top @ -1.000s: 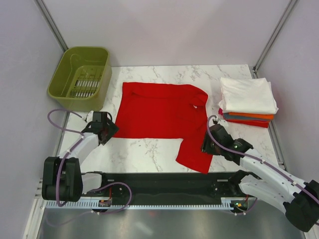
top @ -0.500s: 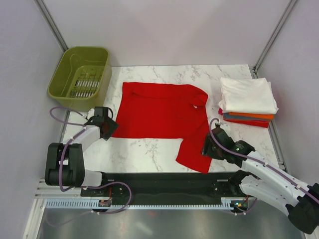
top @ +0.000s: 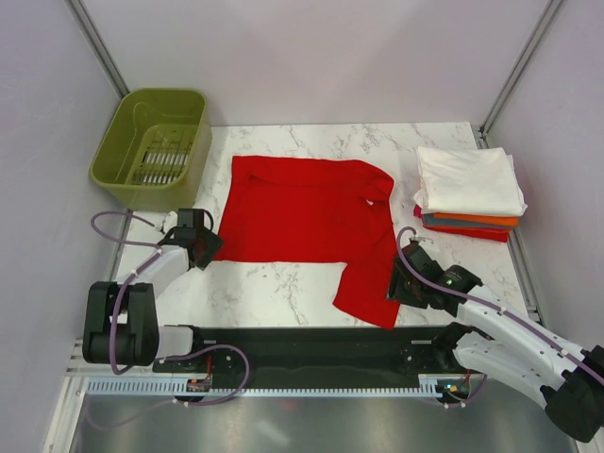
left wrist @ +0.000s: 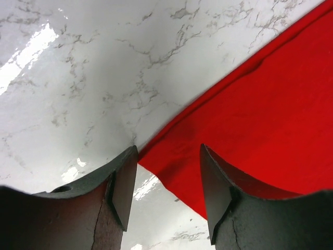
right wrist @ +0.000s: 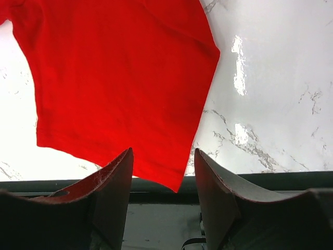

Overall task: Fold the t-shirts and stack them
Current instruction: Flatten the tshirt out

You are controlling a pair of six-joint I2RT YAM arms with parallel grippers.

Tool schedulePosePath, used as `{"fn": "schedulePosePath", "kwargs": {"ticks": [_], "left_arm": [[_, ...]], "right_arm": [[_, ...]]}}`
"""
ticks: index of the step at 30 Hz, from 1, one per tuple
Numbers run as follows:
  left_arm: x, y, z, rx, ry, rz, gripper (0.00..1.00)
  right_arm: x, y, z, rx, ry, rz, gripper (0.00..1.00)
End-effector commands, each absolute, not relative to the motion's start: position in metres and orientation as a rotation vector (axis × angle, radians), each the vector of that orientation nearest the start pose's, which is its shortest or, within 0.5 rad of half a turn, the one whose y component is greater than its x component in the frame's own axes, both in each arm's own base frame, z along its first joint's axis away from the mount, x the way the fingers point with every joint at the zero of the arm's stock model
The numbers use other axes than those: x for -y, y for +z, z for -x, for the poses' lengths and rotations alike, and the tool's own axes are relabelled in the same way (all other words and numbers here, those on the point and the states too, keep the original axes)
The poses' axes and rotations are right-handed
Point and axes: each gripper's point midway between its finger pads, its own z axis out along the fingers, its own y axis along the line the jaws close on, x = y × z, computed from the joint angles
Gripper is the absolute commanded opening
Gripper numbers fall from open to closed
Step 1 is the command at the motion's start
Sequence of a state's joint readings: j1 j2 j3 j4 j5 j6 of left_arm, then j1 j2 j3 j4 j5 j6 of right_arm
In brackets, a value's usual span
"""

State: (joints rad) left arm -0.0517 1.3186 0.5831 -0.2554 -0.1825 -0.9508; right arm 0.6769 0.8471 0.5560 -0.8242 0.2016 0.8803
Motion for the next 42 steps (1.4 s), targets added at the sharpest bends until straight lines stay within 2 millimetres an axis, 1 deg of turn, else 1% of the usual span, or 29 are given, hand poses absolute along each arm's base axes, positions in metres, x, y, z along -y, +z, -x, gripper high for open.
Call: {"fn": "schedulePosePath", "kwargs": {"ticks": [1,3,7,10,11,13,15,17,18,19,20,21,22,23,25,27,29,30,33,38,41,42], "left_arm": [[0.008,0.013,-0.270,-2.285,-0.074,1.245,0.59],[0.005,0.016,-0.269,-2.279,-0.053,1.241,0.59],[0.005,0.015,-0.265,-2.282,-0.050,1.240,0.58],[0.010,0.011,-0.264,-2.297,-0.086,1.222,0.55],[0.011,0.012,-0.268,-2.284,-0.103,1.217,0.54],[0.011,0.008,-0.268,-2.287,-0.105,1.219,0.48],[0.012,0.008,-0.275,-2.275,-0.121,1.213,0.42],[0.013,0.000,-0.277,-2.288,-0.117,1.219,0.35],[0.015,-0.001,-0.282,-2.281,-0.133,1.218,0.33],[0.016,-0.003,-0.282,-2.289,-0.133,1.220,0.30],[0.016,-0.008,-0.281,-2.303,-0.127,1.229,0.25],[0.017,-0.010,-0.281,-2.305,-0.128,1.233,0.21],[0.016,-0.011,-0.279,-2.304,-0.121,1.238,0.19],[0.015,-0.009,-0.280,-2.289,-0.123,1.239,0.11],[0.011,-0.007,-0.276,-2.272,-0.105,1.242,0.02],[0.010,0.001,-0.279,-2.246,-0.114,1.227,0.02],[0.009,0.006,-0.279,-2.242,-0.115,1.221,0.02],[0.009,0.012,-0.283,-2.229,-0.120,1.213,0.02],[0.009,0.019,-0.287,-2.227,-0.122,1.206,0.02],[0.010,0.023,-0.294,-2.233,-0.125,1.198,0.02],[0.011,0.025,-0.296,-2.230,-0.132,1.198,0.02],[0.011,0.026,-0.298,-2.224,-0.134,1.197,0.02]], "right_arm": [[-0.115,0.074,-0.152,-2.616,0.256,-0.347,0.58],[-0.114,0.074,-0.152,-2.617,0.250,-0.346,0.58],[-0.115,0.074,-0.153,-2.611,0.258,-0.350,0.58],[-0.116,0.074,-0.153,-2.610,0.260,-0.350,0.57],[-0.116,0.073,-0.153,-2.611,0.259,-0.348,0.57],[-0.115,0.073,-0.153,-2.614,0.260,-0.349,0.57],[-0.116,0.073,-0.152,-2.613,0.270,-0.352,0.57],[-0.115,0.073,-0.151,-2.614,0.264,-0.367,0.57],[-0.114,0.071,-0.150,-2.613,0.262,-0.382,0.58],[-0.114,0.070,-0.150,-2.614,0.260,-0.390,0.58],[-0.114,0.069,-0.150,-2.620,0.255,-0.388,0.58],[-0.114,0.069,-0.149,-2.624,0.256,-0.391,0.58],[-0.114,0.068,-0.148,-2.632,0.252,-0.388,0.58],[-0.114,0.068,-0.148,-2.636,0.251,-0.389,0.58],[-0.115,0.066,-0.145,-2.651,0.258,-0.384,0.58],[-0.114,0.061,-0.141,-2.668,0.252,-0.388,0.59],[-0.118,0.058,-0.137,-2.691,0.272,-0.387,0.60],[-0.118,0.056,-0.136,-2.702,0.274,-0.385,0.61],[-0.123,0.051,-0.132,-2.738,0.279,-0.362,0.61],[-0.131,0.040,-0.121,-2.806,0.247,-0.318,0.59],[-0.132,0.036,-0.117,-2.815,0.224,-0.340,0.57],[-0.133,0.035,-0.115,-2.819,0.225,-0.372,0.57]]}}
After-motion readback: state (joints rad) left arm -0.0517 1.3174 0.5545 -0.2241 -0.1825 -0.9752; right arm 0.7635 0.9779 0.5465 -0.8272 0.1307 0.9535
